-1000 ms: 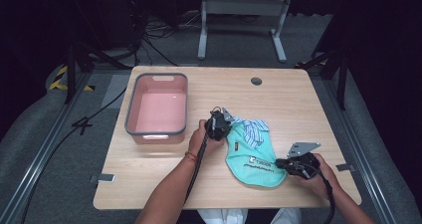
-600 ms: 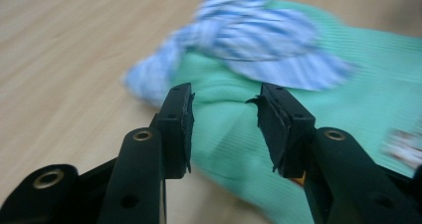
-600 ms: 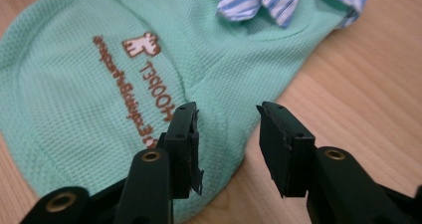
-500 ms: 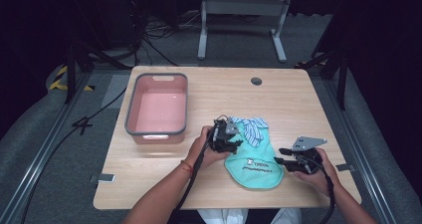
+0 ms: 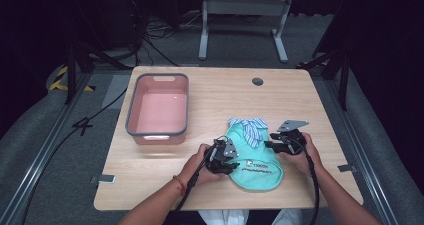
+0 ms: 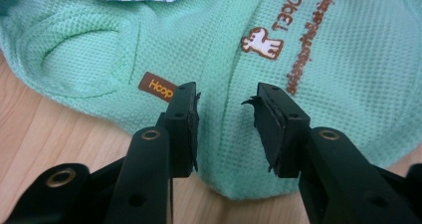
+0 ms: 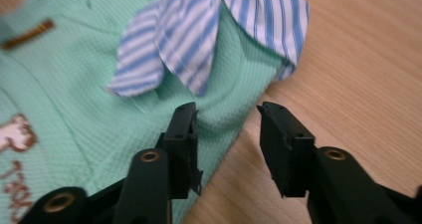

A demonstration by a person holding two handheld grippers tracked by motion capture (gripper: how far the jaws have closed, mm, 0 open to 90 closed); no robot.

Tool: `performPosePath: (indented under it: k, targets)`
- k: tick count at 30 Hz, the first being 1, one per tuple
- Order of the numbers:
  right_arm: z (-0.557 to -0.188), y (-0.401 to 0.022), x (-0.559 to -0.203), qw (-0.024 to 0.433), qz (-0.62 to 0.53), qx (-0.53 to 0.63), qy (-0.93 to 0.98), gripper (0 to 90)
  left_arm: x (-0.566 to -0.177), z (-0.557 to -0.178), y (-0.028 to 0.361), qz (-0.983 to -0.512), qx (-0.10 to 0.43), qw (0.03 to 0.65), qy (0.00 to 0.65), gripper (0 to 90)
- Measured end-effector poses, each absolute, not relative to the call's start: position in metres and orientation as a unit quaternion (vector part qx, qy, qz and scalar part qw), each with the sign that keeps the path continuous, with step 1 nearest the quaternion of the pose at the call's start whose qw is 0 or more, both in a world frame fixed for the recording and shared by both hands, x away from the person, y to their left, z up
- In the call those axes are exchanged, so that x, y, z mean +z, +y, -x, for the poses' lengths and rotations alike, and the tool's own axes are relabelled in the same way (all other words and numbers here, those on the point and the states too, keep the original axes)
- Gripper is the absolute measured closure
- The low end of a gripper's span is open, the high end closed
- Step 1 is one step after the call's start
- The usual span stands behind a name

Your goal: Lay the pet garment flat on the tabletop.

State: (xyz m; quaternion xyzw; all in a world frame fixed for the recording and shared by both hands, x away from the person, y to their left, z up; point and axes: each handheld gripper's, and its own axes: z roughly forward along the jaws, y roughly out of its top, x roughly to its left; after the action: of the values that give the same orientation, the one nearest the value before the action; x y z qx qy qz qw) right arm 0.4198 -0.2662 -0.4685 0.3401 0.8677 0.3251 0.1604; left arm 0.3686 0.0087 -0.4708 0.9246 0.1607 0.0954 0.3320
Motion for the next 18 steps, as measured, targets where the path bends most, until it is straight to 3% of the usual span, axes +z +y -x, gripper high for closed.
performPosePath:
  k: [7,18]
  targets:
    - [-0.42,-0.262,-0.471,0.144,-0.338,0.328,0.87,86.5,-0.47,-0.372,0.025,-0.923,0.089,0.328,0.182,64.7]
    - [-0.421,-0.262,-0.472,0.175,-0.345,0.318,0.866,86.5,-0.472,-0.38,0.032,-0.916,0.089,0.337,0.201,62.4]
